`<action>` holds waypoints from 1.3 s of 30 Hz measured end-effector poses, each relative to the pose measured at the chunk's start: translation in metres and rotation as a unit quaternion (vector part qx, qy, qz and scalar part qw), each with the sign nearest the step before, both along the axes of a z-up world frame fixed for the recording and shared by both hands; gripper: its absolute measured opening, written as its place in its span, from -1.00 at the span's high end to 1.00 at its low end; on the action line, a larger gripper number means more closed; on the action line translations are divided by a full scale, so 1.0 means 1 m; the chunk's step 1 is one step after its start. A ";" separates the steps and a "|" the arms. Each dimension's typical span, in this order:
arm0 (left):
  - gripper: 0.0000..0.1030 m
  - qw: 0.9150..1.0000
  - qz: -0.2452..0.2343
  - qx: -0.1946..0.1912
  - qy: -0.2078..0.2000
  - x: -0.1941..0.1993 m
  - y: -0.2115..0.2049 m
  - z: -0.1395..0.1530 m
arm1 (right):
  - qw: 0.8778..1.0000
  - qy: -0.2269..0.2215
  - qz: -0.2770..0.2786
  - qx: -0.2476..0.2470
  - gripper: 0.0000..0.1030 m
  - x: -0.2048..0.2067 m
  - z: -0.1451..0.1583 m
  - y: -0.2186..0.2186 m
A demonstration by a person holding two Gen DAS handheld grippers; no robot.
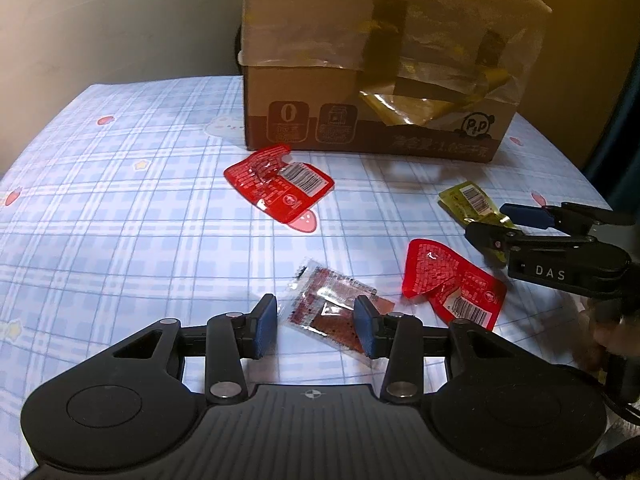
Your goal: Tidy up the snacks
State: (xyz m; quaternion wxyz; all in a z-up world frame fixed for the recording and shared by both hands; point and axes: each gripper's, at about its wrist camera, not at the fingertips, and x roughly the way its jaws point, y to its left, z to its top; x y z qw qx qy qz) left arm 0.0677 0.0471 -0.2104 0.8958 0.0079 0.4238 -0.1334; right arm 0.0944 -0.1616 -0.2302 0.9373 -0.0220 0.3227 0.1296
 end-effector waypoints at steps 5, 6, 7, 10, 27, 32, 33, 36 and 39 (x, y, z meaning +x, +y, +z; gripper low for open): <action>0.14 0.999 0.009 -0.032 0.021 -0.002 0.007 0.010 | 1.000 0.000 0.000 0.000 -0.12 0.000 0.000 0.000; 0.14 0.999 0.007 -0.038 0.028 -0.003 0.008 0.012 | 1.000 0.000 0.000 0.000 -0.12 0.000 0.000 0.000; 0.14 0.998 0.005 -0.042 0.037 -0.004 0.008 0.012 | 1.000 0.000 0.000 0.000 -0.12 0.000 0.000 0.000; 0.15 0.997 0.004 -0.052 0.056 -0.005 0.008 0.010 | 1.000 0.000 0.000 0.000 -0.12 0.000 0.000 0.000; 0.50 1.000 -0.007 -0.007 0.023 0.035 -0.014 -0.002 | 1.000 0.001 0.000 0.001 -0.12 0.001 0.000 0.000; 0.22 0.999 -0.011 -0.018 0.030 0.030 -0.015 0.000 | 1.000 0.001 0.001 0.002 -0.12 0.000 0.000 0.000; 0.18 0.999 -0.014 -0.019 0.028 0.027 -0.016 0.001 | 1.000 0.001 0.001 0.002 -0.12 0.000 0.000 0.000; 0.14 0.999 -0.024 -0.003 0.022 0.021 -0.023 0.000 | 1.000 0.001 0.001 0.001 -0.12 0.000 0.000 0.000; 0.13 0.999 -0.032 0.009 0.019 0.020 -0.028 -0.002 | 1.000 0.001 0.001 0.002 -0.12 0.000 0.000 0.000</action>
